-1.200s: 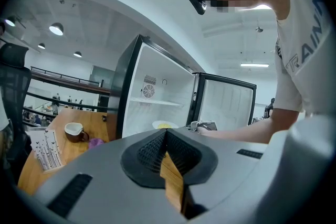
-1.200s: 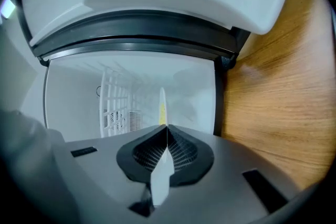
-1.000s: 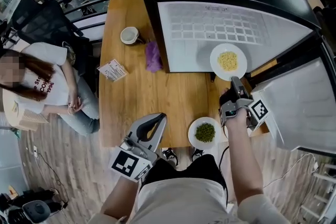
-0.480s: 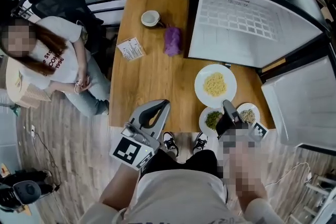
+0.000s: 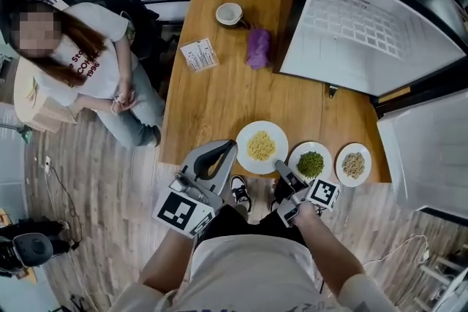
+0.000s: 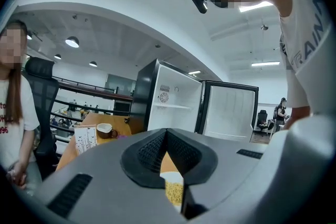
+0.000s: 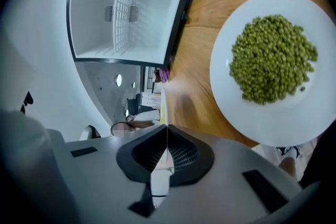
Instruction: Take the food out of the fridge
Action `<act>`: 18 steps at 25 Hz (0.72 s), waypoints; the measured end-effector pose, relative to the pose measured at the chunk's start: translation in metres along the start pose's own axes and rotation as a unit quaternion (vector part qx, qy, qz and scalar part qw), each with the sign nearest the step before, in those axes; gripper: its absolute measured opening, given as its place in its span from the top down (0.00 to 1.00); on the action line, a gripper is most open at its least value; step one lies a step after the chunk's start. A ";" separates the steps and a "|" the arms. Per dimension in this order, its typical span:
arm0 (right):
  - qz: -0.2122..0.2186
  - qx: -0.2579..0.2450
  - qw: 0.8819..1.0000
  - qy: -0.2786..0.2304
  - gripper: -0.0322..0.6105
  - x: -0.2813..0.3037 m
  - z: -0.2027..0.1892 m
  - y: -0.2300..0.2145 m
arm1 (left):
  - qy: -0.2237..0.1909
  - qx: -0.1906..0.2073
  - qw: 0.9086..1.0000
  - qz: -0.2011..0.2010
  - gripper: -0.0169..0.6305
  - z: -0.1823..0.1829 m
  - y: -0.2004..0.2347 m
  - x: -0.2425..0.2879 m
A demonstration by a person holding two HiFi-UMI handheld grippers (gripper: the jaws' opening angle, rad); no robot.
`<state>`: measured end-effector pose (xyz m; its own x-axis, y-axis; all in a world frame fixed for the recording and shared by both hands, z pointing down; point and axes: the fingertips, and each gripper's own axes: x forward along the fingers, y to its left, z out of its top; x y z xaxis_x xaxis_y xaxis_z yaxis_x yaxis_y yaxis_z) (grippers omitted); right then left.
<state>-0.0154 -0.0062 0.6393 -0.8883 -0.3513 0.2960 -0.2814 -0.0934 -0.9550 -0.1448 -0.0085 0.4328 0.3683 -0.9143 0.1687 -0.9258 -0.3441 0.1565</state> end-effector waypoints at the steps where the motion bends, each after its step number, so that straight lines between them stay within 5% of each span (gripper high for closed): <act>1: -0.001 0.002 1.000 0.008 0.91 0.003 -0.006 -0.003 | 0.001 -0.001 1.000 0.003 0.96 -0.002 0.001 -0.003; 18: -0.065 0.022 0.997 0.046 0.91 0.012 -0.039 -0.042 | 0.016 -0.012 1.000 0.008 0.96 -0.017 0.011 -0.021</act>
<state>-0.0285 0.0294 0.6841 -0.8761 -0.2459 0.4147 -0.3808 -0.1745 -0.9080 -0.1609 0.0105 0.4475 0.3561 -0.9122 0.2027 -0.9296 -0.3238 0.1762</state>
